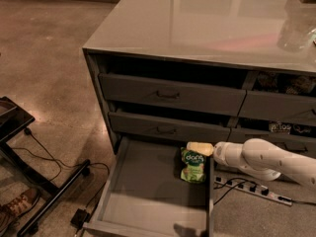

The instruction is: Pick green rice chip bag from bottom drawer and place on counter

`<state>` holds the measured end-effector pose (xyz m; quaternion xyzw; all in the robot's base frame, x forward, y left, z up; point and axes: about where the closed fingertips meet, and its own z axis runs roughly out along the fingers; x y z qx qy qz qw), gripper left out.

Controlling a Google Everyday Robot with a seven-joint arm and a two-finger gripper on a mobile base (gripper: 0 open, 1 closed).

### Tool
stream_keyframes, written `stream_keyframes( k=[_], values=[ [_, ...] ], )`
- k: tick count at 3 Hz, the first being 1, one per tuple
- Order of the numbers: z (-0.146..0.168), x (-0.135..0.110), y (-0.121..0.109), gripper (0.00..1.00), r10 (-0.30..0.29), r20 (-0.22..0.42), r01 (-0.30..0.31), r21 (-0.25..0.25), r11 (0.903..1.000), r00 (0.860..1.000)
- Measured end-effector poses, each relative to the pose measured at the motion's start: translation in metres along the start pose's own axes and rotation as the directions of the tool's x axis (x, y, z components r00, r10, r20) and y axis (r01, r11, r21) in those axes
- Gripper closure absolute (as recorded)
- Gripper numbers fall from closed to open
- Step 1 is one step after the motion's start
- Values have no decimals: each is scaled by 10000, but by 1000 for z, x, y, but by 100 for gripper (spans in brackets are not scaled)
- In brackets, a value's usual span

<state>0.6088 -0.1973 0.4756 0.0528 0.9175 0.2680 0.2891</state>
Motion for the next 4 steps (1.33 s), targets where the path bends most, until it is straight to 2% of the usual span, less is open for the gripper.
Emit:
stream_keyframes(
  k=[1,2,3,4],
  values=[
    [35,-3,-18,0,368,216,-370,82,9993,9991],
    [114,-13,-57,0,956,775,-996,499,9938,9924],
    [177,-4,-89,0,1597,706,-1640,596,9847,9846],
    [197,-18,-104,0,1536,1038,-1656,1195,9789,9827]
  ],
)
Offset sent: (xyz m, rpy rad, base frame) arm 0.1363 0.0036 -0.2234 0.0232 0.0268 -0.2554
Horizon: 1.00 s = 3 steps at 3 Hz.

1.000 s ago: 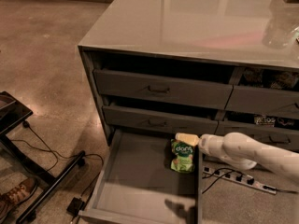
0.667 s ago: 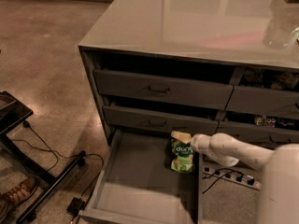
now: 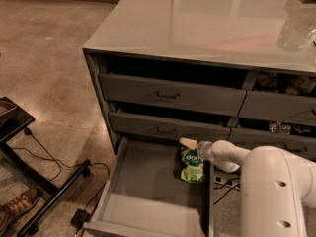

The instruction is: Pick green rice chip bag from bottom drawer and place on counter

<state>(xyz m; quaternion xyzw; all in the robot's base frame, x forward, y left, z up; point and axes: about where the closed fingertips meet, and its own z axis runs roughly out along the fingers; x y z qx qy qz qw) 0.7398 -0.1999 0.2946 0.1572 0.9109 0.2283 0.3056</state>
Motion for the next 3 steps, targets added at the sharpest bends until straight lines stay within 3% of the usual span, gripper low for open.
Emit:
stream_keyframes(
  k=[1,2,3],
  values=[
    [1,-8,-7,0,-58,368,47,288,9996,9993],
    [10,-3,-7,0,-120,263,110,403,9991,9996],
    [30,31,-15,0,-5,-355,27,608,9981,9994]
  ],
)
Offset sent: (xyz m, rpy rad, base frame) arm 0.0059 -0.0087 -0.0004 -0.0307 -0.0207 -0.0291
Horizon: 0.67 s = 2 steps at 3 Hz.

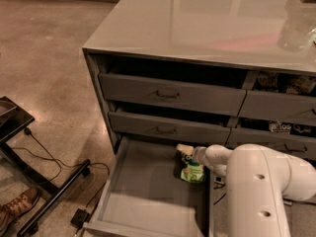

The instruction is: Pick green rice chip bag from bottom drawer and place on counter

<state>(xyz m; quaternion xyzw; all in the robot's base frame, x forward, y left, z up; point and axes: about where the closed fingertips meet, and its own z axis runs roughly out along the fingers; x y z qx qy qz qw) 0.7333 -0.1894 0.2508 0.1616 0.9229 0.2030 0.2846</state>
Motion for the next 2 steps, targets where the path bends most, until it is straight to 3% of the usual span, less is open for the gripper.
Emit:
stream_keyframes(
  k=[2],
  values=[
    [37,38,-10,0,-52,-573,67,266,9996,9983]
  ],
)
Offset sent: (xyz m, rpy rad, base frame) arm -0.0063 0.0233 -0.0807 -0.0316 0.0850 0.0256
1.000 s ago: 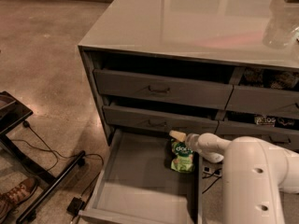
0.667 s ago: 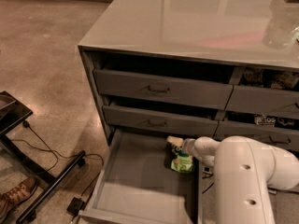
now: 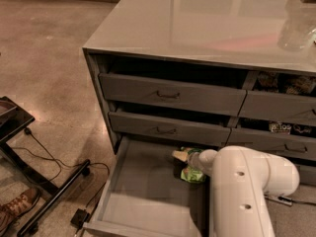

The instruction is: Pick green rice chip bag from bottom drawer and place on counter

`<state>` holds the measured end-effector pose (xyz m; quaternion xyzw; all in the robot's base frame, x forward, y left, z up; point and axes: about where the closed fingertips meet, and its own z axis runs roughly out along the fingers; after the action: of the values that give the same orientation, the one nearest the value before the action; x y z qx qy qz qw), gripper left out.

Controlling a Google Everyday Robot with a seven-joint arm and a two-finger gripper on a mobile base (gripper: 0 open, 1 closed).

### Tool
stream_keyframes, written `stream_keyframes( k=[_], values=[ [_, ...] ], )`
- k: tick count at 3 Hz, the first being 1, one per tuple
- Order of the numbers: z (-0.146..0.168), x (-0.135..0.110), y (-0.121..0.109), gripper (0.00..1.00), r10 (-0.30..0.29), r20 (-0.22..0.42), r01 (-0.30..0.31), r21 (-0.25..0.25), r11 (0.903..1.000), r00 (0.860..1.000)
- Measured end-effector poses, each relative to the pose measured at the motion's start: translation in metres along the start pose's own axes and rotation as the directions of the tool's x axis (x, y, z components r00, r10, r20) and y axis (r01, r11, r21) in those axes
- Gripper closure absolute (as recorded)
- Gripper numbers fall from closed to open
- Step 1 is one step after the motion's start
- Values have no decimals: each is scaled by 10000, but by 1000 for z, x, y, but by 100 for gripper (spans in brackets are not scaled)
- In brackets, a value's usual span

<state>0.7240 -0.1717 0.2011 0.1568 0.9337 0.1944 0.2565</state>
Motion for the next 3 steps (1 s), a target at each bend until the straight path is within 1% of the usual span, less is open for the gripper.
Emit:
stream_keyframes(
  k=[1,2,3],
  values=[
    [18,2,1,0,-376,41,375,173,9991,9993],
    [32,2,1,0,-858,130,853,349,9957,9962],
    [40,3,-2,0,-1357,298,1332,753,9882,9903]
  ],
)
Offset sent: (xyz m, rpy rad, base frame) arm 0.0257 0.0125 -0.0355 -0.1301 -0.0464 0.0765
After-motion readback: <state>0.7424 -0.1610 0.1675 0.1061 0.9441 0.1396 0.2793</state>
